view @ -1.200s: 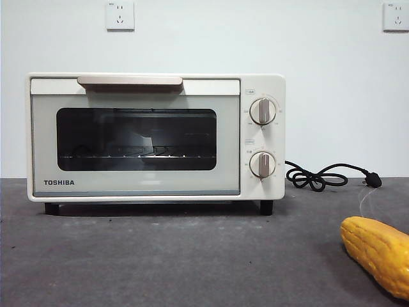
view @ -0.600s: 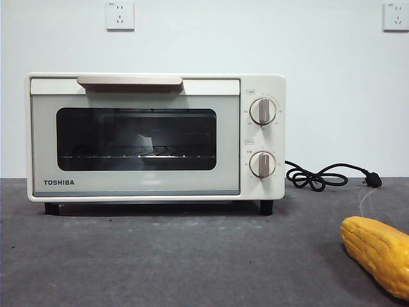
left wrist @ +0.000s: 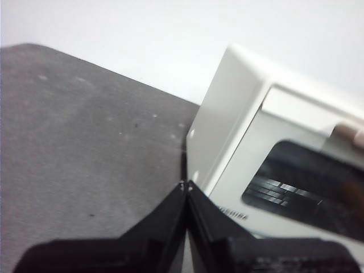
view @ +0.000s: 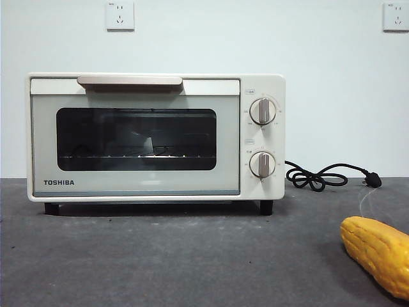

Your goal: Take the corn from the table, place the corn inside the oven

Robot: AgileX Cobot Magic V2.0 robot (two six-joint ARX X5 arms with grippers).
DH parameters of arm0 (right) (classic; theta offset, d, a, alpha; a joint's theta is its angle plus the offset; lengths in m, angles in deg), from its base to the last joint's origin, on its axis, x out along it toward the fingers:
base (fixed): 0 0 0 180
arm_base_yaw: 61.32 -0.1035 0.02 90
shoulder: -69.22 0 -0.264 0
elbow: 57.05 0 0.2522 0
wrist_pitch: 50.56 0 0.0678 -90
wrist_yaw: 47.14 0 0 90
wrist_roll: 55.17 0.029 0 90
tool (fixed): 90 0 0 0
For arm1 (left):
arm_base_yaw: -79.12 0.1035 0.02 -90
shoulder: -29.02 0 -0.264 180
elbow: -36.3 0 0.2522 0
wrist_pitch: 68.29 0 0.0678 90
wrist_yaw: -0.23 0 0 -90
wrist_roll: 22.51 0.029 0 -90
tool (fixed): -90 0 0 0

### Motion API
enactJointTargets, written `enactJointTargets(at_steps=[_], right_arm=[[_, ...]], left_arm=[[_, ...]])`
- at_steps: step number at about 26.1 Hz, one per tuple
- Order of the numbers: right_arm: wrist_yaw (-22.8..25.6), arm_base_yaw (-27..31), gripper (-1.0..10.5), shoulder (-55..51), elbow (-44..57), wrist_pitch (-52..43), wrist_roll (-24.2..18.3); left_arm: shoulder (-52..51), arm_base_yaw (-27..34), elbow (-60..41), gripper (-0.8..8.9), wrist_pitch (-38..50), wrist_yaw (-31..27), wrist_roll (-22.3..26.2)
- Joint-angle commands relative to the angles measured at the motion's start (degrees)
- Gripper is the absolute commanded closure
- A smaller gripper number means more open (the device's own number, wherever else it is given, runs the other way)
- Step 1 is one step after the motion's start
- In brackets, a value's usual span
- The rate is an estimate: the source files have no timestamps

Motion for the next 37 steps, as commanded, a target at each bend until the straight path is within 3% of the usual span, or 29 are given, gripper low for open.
enactJointTargets(at_steps=[1,4,9,14,19,23,28,37], right_arm=[[-1.86,0.00,9.5,0.00,0.48,-0.37,0.68],[-5.79,0.00,9.5,0.00,0.31,-0.26,1.05],[-15.37,0.00,9.5,0.02,-0.55,-0.22,1.53],[-20.24,-0.02,9.5,0.63,-4.68,0.07,1.77],[-21.88,-0.02,9.5,2.49,-11.08,-0.35,-1.44],[-25.88,-0.02,9.5,5.97,-17.44,-0.33,-1.57],[-31.47,-0.02,9.5,13.27,-24.87,1.51,-3.72],[-43.01,-0.83,9.5,29.79,-38.36,19.85,-14.43]], left_arm=[[0.02,0.11,0.87,8.15,0.39,0.46,-4.79],[0.02,0.13,1.27,8.18,-0.31,2.62,-5.35],[0.70,0.11,1.97,8.18,-1.29,16.66,-5.33],[4.37,0.11,2.14,8.19,-1.38,28.65,-5.33],[10.03,0.11,4.33,8.19,-1.53,30.88,-4.83],[17.16,0.11,9.88,8.19,-2.14,35.82,-0.28],[26.95,-0.13,20.06,8.19,-7.58,38.03,5.40],[42.42,-4.55,41.29,8.19,-25.94,38.97,16.81]])
